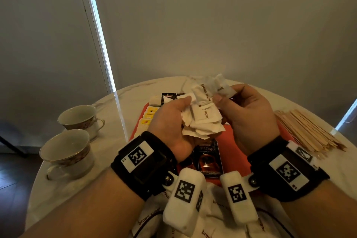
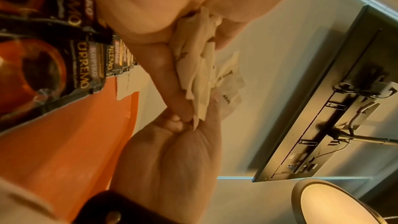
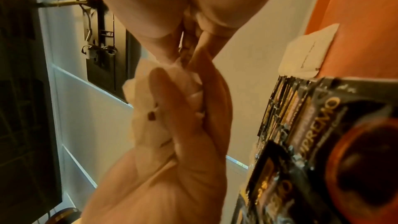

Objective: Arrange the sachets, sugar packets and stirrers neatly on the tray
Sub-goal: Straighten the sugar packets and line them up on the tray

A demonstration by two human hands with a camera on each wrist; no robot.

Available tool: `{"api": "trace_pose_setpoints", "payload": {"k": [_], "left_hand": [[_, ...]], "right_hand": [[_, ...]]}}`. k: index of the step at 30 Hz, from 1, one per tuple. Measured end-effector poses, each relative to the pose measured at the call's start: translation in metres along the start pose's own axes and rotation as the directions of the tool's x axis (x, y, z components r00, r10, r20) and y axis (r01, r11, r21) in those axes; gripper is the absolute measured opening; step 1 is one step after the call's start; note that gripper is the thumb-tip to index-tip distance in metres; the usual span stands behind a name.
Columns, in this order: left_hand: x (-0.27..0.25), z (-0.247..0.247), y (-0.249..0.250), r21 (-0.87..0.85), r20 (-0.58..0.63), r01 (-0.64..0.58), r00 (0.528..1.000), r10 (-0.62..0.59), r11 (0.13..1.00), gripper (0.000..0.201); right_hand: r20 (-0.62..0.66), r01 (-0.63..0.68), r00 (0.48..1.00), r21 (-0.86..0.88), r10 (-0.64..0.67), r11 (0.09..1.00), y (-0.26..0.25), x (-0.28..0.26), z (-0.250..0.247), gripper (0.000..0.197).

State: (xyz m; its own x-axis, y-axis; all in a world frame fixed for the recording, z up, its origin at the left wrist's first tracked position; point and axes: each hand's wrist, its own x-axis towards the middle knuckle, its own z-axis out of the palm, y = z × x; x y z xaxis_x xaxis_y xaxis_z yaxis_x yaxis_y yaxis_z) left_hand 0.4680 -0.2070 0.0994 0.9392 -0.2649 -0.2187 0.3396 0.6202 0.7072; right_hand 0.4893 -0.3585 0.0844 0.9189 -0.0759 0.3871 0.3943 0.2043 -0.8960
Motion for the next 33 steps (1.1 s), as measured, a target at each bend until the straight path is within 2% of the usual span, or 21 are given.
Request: {"api": "trace_pose_setpoints", "payload": {"k": [4, 7, 10, 13, 19, 22, 26, 29, 33], "left_hand": [[0.002, -0.001, 0.006, 0.094, -0.006, -0.058, 0.998, 0.059, 0.994, 0.059], [0.002, -0.001, 0.003, 0.217, -0.016, -0.126, 0.991, 0.133, 0.968, 0.045], [0.004, -0.006, 0.002, 0.224, -0.043, -0.148, 0.986, 0.161, 0.963, 0.037], [0.008, -0.010, 0.005, 0.180, -0.042, -0.169, 0.983, 0.179, 0.969, 0.033], [0.013, -0.013, 0.007, 0.156, -0.069, -0.202, 0.974, 0.215, 0.967, 0.018], [0.015, -0.017, 0.008, 0.165, -0.121, -0.252, 0.954, 0.273, 0.954, 0.024], [0.017, -0.017, 0.006, 0.270, -0.098, -0.291, 0.940, 0.327, 0.918, 0.022], [0.015, -0.016, 0.003, 0.330, -0.042, -0.306, 0.940, 0.338, 0.893, 0.031], [0.014, -0.018, 0.001, 0.372, 0.063, -0.362, 0.929, 0.365, 0.855, 0.038]], "right_hand": [[0.053, 0.014, 0.999, -0.071, -0.010, 0.997, 0.004, 0.000, -0.003, 0.010], [0.147, -0.051, 0.988, -0.033, 0.055, 0.998, 0.005, -0.002, -0.002, 0.015], [0.189, -0.069, 0.979, -0.030, 0.073, 0.997, 0.003, -0.004, -0.001, 0.013], [0.135, -0.084, 0.987, -0.013, 0.085, 0.996, 0.004, -0.004, 0.001, 0.007], [0.004, -0.157, 0.987, 0.204, 0.159, 0.966, -0.003, -0.002, 0.002, 0.009], [0.007, -0.159, 0.987, 0.237, 0.162, 0.958, -0.005, -0.002, 0.000, 0.011], [0.104, -0.179, 0.980, 0.111, 0.168, 0.977, -0.005, -0.004, -0.002, 0.016], [0.159, -0.145, 0.977, 0.001, 0.143, 0.989, -0.002, -0.006, -0.003, 0.009], [0.168, -0.110, 0.979, -0.067, 0.120, 0.992, 0.000, -0.006, -0.003, 0.028]]}}
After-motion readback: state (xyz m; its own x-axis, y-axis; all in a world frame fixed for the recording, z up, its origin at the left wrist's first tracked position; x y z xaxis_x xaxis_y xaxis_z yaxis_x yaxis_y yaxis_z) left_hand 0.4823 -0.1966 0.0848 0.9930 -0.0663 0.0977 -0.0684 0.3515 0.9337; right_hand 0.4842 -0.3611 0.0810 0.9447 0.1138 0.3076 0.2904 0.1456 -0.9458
